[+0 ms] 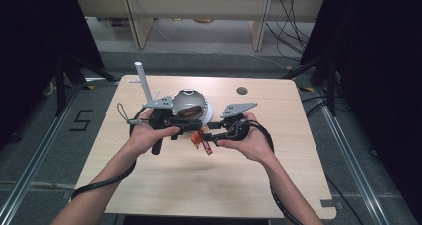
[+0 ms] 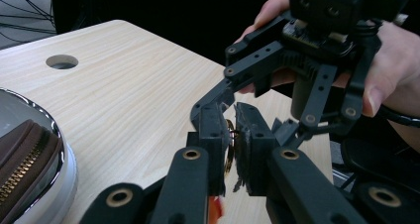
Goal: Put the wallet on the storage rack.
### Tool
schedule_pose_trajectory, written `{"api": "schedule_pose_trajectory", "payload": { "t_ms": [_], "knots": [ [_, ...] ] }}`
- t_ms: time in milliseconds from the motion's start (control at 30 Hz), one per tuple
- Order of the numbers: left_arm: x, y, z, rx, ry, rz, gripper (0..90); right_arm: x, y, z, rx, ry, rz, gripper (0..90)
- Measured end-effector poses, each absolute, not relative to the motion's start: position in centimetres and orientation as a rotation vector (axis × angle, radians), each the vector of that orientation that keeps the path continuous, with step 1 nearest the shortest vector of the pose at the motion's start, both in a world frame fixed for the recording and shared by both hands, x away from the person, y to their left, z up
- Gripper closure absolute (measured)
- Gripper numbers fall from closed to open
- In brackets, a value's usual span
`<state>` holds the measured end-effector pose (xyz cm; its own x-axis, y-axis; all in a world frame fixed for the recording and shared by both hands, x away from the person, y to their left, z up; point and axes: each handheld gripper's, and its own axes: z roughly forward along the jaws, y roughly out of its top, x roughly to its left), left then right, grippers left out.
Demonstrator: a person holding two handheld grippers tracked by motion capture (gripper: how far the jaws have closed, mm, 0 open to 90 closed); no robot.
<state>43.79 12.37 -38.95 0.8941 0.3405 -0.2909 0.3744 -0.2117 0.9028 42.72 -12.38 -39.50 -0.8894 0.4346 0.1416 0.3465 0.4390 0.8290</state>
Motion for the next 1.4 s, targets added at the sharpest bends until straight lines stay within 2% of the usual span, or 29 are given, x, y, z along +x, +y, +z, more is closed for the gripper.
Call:
{"api": "schedule_pose_trajectory", "payload": {
  "t_ms": [33, 133, 233, 267, 467, 533, 733, 767, 800, 833, 867, 900, 933, 967, 1000, 1067, 1333, 1400],
  "knots": [
    [43.77, 12.40, -38.87, 1.822, 0.534, -0.032, 82.0, 43.04, -12.20, -39.73, 0.650, 2.590, 1.478, 45.5],
    [43.77, 12.43, -38.81, 1.820, 0.533, -0.043, 82.0, 43.18, -11.99, -39.91, 0.636, 2.588, 1.490, 45.3],
    [43.74, 12.42, -38.81, 1.819, 0.524, -0.050, 82.0, 43.29, -11.85, -40.01, 0.627, 2.593, 1.495, 47.5],
    [43.70, 12.40, -38.81, 1.818, 0.524, -0.053, 82.0, 43.47, -11.85, -40.02, 0.589, 2.584, 1.504, 57.2],
    [43.72, 12.34, -38.84, 1.800, 0.519, -0.071, 82.0, 43.23, -11.69, -40.05, 0.558, 2.599, 1.549, 65.2],
    [43.88, 12.62, -38.77, 1.788, 0.520, -0.062, 82.0, 43.11, -11.99, -39.95, 0.564, 2.596, 1.569, 81.9],
    [43.81, 12.62, -38.74, 1.778, 0.505, -0.080, 82.0, 43.03, -12.19, -39.77, 0.572, 2.610, 1.577, 81.2],
    [43.80, 12.60, -38.71, 1.780, 0.502, -0.081, 82.0, 42.93, -12.12, -39.79, 0.602, 2.624, 1.588, 77.9],
    [43.76, 12.49, -38.69, 1.774, 0.498, -0.095, 81.9, 43.08, -12.02, -39.82, 0.598, 2.626, 1.577, 66.5],
    [43.76, 12.49, -38.69, 1.774, 0.498, -0.095, 81.9, 43.16, -11.88, -39.95, 0.600, 2.624, 1.591, 62.5],
    [43.77, 12.45, -38.69, 1.775, 0.491, -0.099, 81.9, 43.14, -11.82, -40.05, 0.619, 2.615, 1.583, 62.1],
    [43.73, 12.42, -38.68, 1.775, 0.495, -0.097, 81.9, 43.24, -11.80, -40.18, 0.612, 2.619, 1.593, 63.9],
    [43.74, 12.40, -38.71, 1.775, 0.496, -0.096, 81.9, 43.26, -11.82, -40.29, 0.616, 2.624, 1.595, 69.5],
    [43.74, 12.40, -38.71, 1.775, 0.496, -0.096, 81.9, 43.26, -11.82, -40.29, 0.616, 2.624, 1.595, 69.5],
    [43.80, 12.48, -38.76, 1.764, 0.500, -0.109, 81.9, 43.24, -11.88, -40.42, 0.598, 2.609, 1.625, 76.6],
    [43.88, 12.60, -38.74, 1.754, 0.499, -0.114, 81.9, 43.19, -11.84, -40.49, 0.578, 2.595, 1.644, 79.8],
    [43.96, 12.76, -38.68, 1.723, 0.464, -0.116, 80.3, 42.86, -11.92, -40.13, 0.620, 2.606, 1.642, 83.1],
    [44.02, 12.82, -38.72, 1.715, 0.453, -0.102, 69.2, 42.86, -11.96, -40.13, 0.626, 2.584, 1.654, 83.4]
  ]
}}
